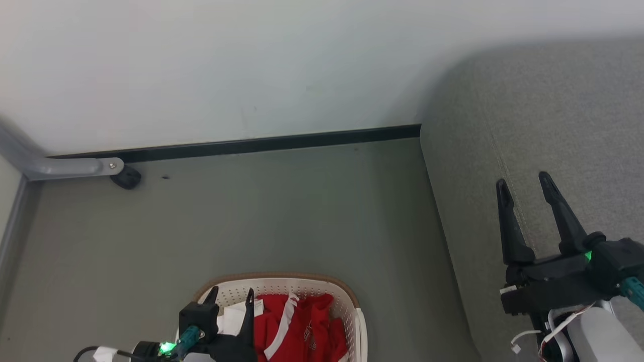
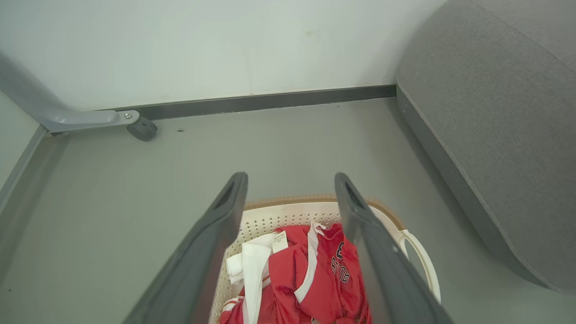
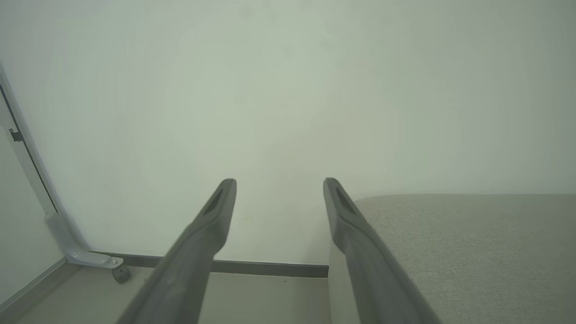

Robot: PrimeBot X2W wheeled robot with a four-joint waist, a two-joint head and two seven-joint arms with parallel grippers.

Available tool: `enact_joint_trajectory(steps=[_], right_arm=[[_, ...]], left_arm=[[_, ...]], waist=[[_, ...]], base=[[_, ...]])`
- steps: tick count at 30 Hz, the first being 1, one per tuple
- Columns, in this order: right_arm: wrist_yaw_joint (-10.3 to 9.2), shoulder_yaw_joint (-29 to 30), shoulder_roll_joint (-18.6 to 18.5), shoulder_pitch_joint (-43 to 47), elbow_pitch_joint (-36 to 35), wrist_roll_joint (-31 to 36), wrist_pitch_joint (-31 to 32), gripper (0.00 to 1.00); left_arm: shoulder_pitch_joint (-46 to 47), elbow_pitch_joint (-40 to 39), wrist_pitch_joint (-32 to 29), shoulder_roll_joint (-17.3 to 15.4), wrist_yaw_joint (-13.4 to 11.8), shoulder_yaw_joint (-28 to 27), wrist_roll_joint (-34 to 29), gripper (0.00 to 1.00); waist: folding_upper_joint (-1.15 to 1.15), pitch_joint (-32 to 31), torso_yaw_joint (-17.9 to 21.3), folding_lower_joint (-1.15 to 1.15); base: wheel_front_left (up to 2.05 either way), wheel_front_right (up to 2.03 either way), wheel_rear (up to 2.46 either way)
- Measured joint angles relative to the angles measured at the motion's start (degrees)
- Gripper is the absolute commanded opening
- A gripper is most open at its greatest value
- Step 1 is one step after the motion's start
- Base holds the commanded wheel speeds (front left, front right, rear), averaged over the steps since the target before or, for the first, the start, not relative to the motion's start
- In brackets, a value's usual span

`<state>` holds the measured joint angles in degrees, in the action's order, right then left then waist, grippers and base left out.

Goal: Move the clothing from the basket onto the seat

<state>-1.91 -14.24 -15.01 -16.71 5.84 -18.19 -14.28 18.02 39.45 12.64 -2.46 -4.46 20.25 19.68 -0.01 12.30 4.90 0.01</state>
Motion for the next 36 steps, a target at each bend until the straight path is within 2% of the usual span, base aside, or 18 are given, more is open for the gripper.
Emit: enact_joint_trajectory(steps=[11,28,36], right_arm=[[2.72,-0.7,1.6,-7.5,-3.8,-0.5,0.0,1.00],[4.38,1.0,4.3,-15.6,-8.6,-2.2,-0.4,1.00],[4.94,1.5,5.6,-16.9,-9.2,-2.6,-0.4,1.00]], left_arm=[[5.1,5.2,-3.4,0.1,-0.1,2.6,2.8,1.00],[17.0,14.2,-11.7,-0.1,-1.1,2.6,4.8,1.00],[20.1,18.2,-14.8,-2.6,-1.1,1.9,4.8,1.00]], waist=[[0.00,8.1,4.2,0.00],[-0.01,23.1,11.4,0.00],[0.00,28.7,15.1,0.00]], base=[[0.00,0.00,0.00],[0.00,0.00,0.00],[0.00,0.00,0.00]])
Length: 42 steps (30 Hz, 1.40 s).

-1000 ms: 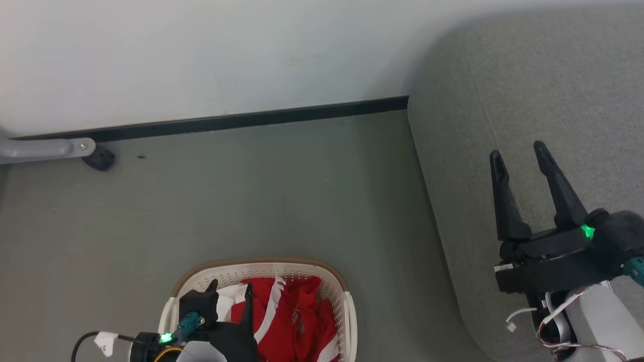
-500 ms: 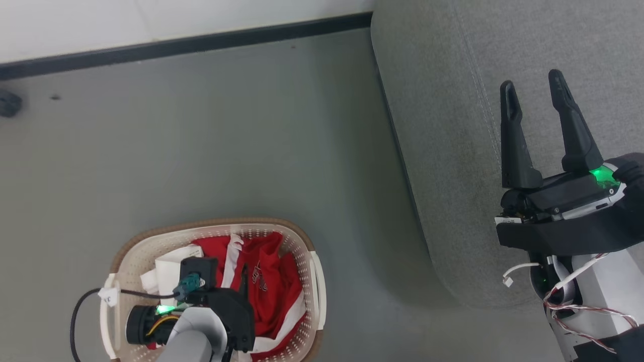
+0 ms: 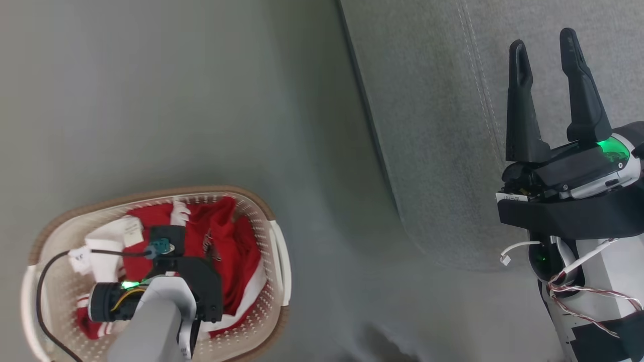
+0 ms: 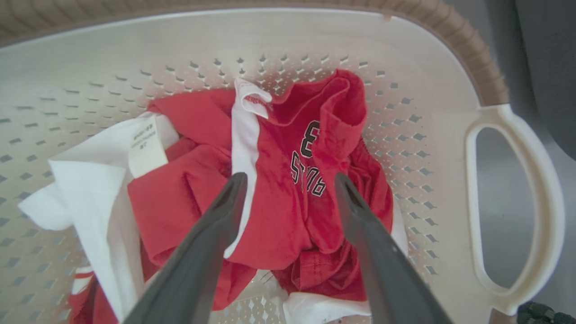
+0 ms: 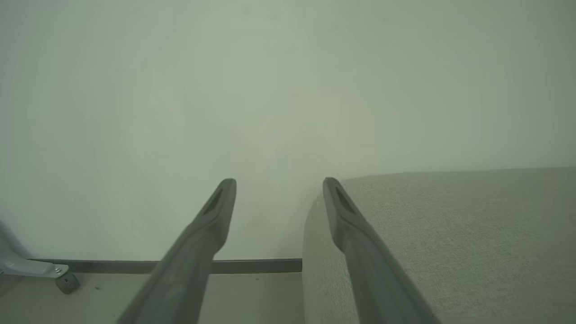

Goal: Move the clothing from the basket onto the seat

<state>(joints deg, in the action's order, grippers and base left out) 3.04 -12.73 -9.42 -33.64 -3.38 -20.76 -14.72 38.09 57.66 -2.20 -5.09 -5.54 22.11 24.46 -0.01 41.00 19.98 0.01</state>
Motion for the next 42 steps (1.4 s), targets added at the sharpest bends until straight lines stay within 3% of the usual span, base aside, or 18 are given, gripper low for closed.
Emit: enact_joint_trajectory(steps=[19,28,29,30,42], right_arm=[[1.11,1.5,2.2,-1.3,-2.2,-0.4,0.0,1.00],[1.55,2.7,2.3,-1.3,-2.7,-0.1,0.0,1.00],[1.57,2.7,2.4,-1.3,-2.7,0.1,0.0,1.00],[1.58,2.7,2.5,-1.3,-2.8,0.2,0.0,1.00],[2.11,2.8,3.4,-1.6,-2.3,0.7,0.0,1.00]], left_arm=[[7.2,4.7,-2.1,-2.9,-0.5,-1.0,-0.4,1.00],[9.5,7.0,-2.4,-1.5,-0.6,-1.5,-0.2,0.99],[9.7,7.2,-2.4,-1.5,-0.6,-1.8,0.0,0.33],[9.8,7.4,-2.4,-1.5,-0.6,-1.9,0.1,0.03],[11.1,10.4,-2.2,-1.3,-1.1,-2.4,0.1,0.00]], waist=[[0.00,9.4,5.5,-0.01],[0.01,12.1,5.8,-0.01],[0.00,12.2,5.8,-0.01],[0.01,12.2,5.8,-0.01],[0.01,12.7,5.4,-0.01]], base=[[0.00,0.00,0.00],[0.00,0.00,0.00],[0.00,0.00,0.00],[0.00,0.00,0.00],[0.00,0.00,0.00]])
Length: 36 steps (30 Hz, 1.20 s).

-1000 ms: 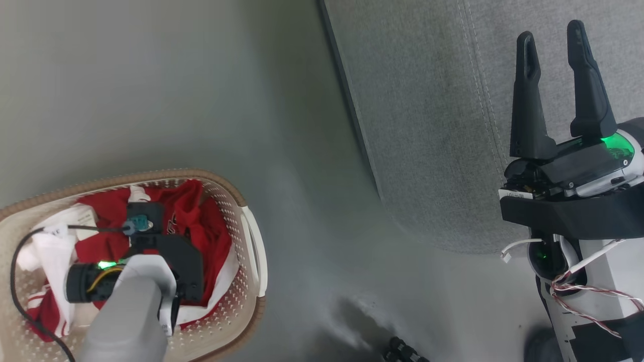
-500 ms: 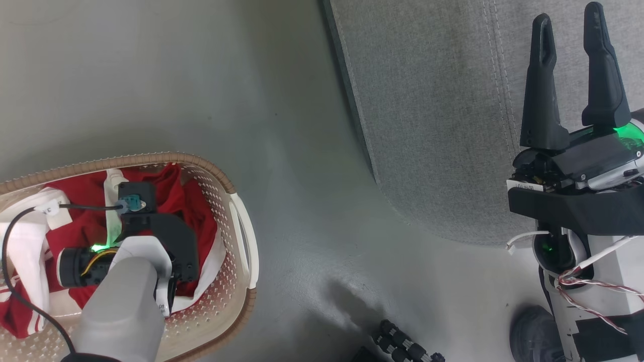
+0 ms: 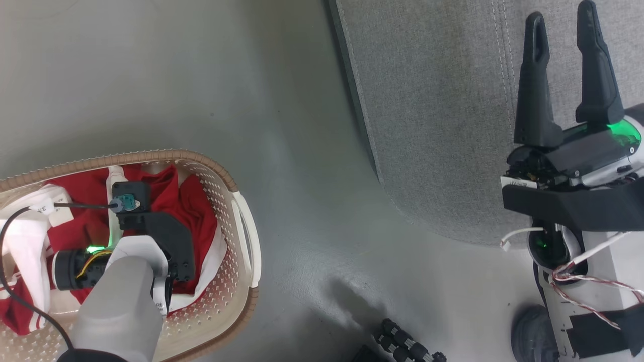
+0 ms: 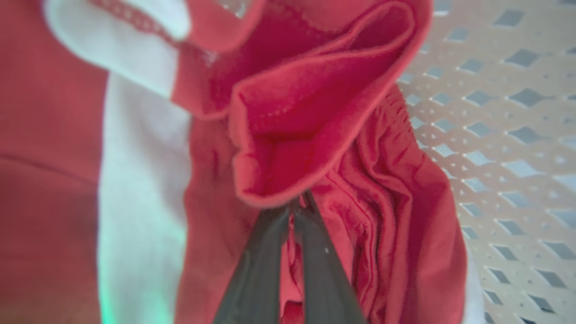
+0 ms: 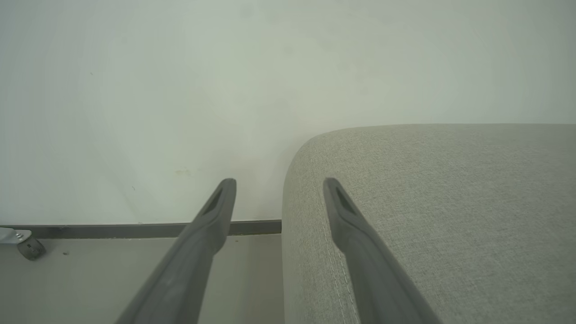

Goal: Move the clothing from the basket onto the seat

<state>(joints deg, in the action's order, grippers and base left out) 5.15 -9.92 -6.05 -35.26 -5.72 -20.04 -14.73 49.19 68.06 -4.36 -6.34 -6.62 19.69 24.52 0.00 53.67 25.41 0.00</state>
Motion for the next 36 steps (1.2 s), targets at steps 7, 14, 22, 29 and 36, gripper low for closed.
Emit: enact_joint_trajectory(steps=[7,14,22,29,36], right_arm=[[0.42,0.4,0.3,-0.9,2.3,0.9,0.0,1.00],[0.80,1.5,-0.5,-0.5,4.7,1.6,0.0,1.00],[0.94,2.0,-0.8,1.3,8.3,2.0,0.0,1.00],[1.00,3.2,-2.1,4.2,10.8,2.4,0.0,1.00],[1.24,3.6,-3.3,7.1,14.0,3.0,0.0,1.00]], left_arm=[[-0.1,1.0,2.0,0.8,0.0,0.6,-0.4,0.00],[-0.4,1.3,4.6,2.1,0.0,1.1,-0.4,0.00],[-2.7,1.0,8.5,3.3,0.6,1.5,-0.3,0.00],[-4.8,-0.1,11.8,4.1,1.7,1.9,0.7,0.00],[-8.6,-3.4,15.3,4.1,3.2,3.5,4.0,0.00]], waist=[[0.00,-1.6,-0.4,0.00],[0.00,-4.2,-2.1,0.00],[0.00,-8.1,-5.2,-0.01],[0.00,-12.3,-8.5,-0.01],[0.00,-17.2,-11.9,-0.01]], base=[[0.00,0.00,0.00],[0.00,0.00,0.00],[0.00,0.00,0.00],[0.00,0.00,0.00],[0.00,0.00,0.00]])
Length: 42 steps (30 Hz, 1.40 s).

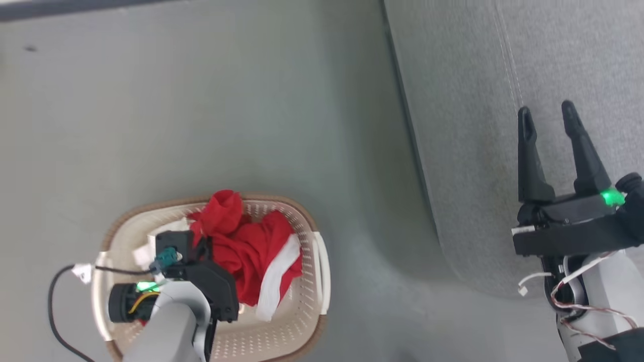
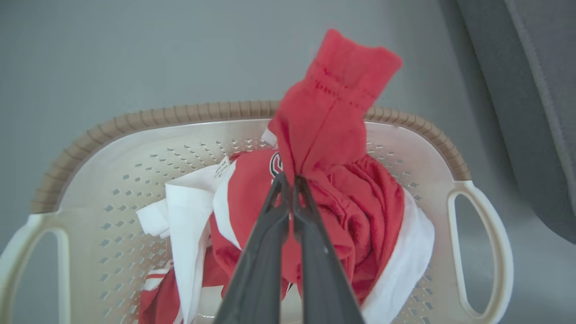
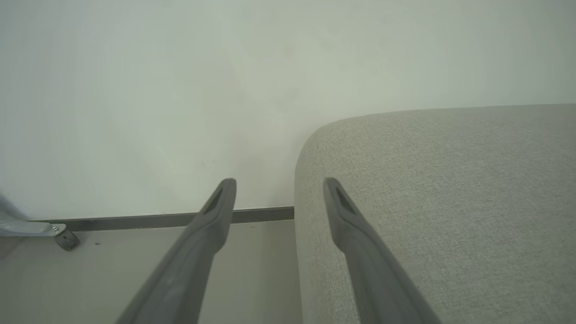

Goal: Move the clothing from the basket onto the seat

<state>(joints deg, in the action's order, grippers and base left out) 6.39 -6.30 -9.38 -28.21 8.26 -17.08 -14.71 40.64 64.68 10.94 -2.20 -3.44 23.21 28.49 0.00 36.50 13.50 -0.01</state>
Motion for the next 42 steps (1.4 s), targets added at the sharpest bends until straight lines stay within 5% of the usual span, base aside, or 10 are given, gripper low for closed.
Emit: enact_joint_trajectory(steps=[17,27,42], right_arm=[[0.00,0.7,-1.2,8.6,4.5,1.4,0.0,1.00],[0.00,0.4,-0.8,13.6,5.7,1.5,0.0,1.00],[-0.01,-1.4,0.9,20.5,6.3,1.6,0.0,1.00]], left_arm=[[-7.0,-11.6,3.1,0.1,0.4,3.7,6.4,0.00],[-9.8,-17.8,3.3,0.0,-0.2,2.6,4.9,0.00],[-14.2,-38.5,3.4,-3.2,-1.7,-0.3,-0.5,0.00]], waist=[[0.00,-14.0,-7.3,0.00],[0.00,-20.9,-9.9,0.00],[0.00,-30.1,-11.3,0.00]], base=[[0.00,0.00,0.00],[0.00,0.00,0.00],[0.00,0.00,0.00]])
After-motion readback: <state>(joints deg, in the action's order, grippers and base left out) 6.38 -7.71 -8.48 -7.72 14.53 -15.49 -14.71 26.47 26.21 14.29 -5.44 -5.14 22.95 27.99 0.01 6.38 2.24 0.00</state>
